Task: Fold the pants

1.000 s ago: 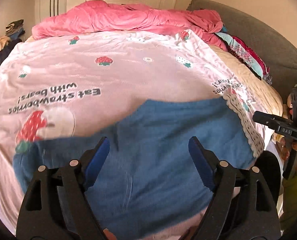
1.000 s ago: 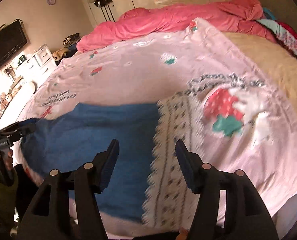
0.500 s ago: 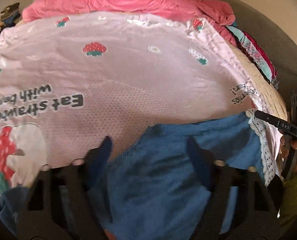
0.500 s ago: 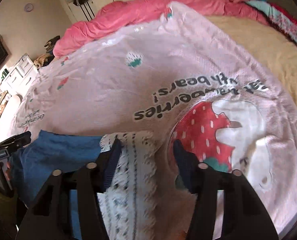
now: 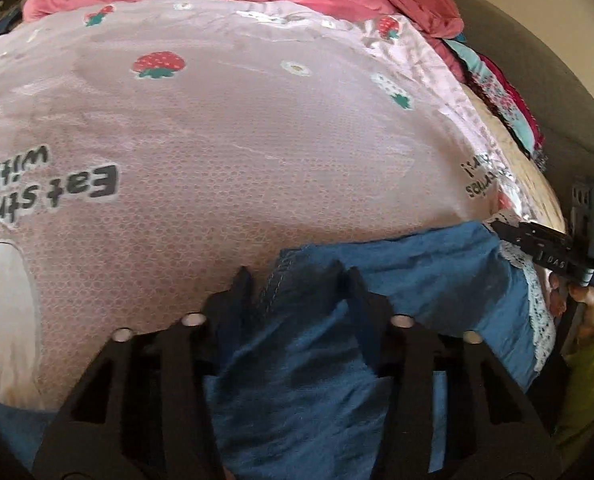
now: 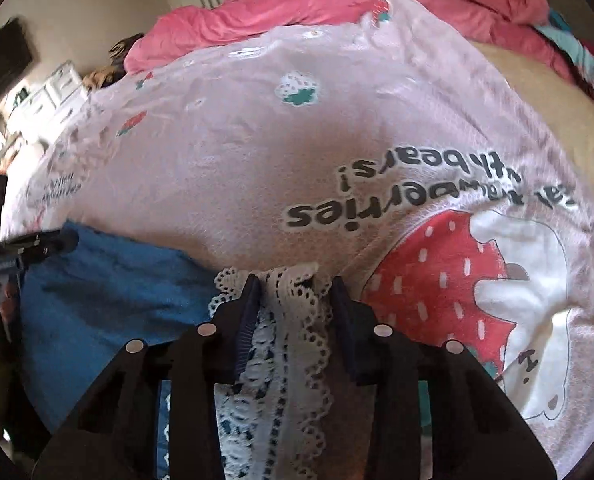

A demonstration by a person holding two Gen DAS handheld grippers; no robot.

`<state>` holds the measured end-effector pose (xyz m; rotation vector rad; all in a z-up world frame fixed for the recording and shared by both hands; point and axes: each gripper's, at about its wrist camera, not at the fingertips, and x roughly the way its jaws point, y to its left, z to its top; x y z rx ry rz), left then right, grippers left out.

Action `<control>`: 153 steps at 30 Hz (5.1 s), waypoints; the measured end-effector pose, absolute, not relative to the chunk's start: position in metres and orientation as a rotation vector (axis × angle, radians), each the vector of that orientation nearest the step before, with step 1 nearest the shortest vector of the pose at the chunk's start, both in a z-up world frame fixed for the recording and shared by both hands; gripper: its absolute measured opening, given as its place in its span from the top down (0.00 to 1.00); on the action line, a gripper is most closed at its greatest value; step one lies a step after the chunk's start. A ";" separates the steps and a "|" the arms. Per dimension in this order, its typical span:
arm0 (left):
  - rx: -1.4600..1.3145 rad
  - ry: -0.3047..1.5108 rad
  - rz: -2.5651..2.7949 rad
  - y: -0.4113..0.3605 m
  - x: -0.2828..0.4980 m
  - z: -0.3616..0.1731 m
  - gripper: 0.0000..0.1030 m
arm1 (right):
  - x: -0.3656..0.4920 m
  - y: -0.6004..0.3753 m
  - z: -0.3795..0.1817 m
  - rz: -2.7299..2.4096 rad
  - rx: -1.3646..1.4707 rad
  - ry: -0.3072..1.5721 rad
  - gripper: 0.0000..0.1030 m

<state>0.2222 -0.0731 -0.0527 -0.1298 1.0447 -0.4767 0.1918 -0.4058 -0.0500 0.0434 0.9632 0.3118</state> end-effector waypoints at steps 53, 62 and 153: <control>0.050 0.907 -0.186 -0.015 0.102 -0.031 0.30 | 0.061 -0.323 -0.016 0.367 -0.235 0.848 0.41; -0.070 0.928 -0.157 0.028 0.104 -0.043 0.33 | 0.065 -0.359 -0.047 0.277 -0.147 1.036 0.39; 0.087 0.823 -0.295 -0.035 0.040 0.016 0.09 | 0.020 -0.421 -0.013 0.173 0.218 0.865 0.20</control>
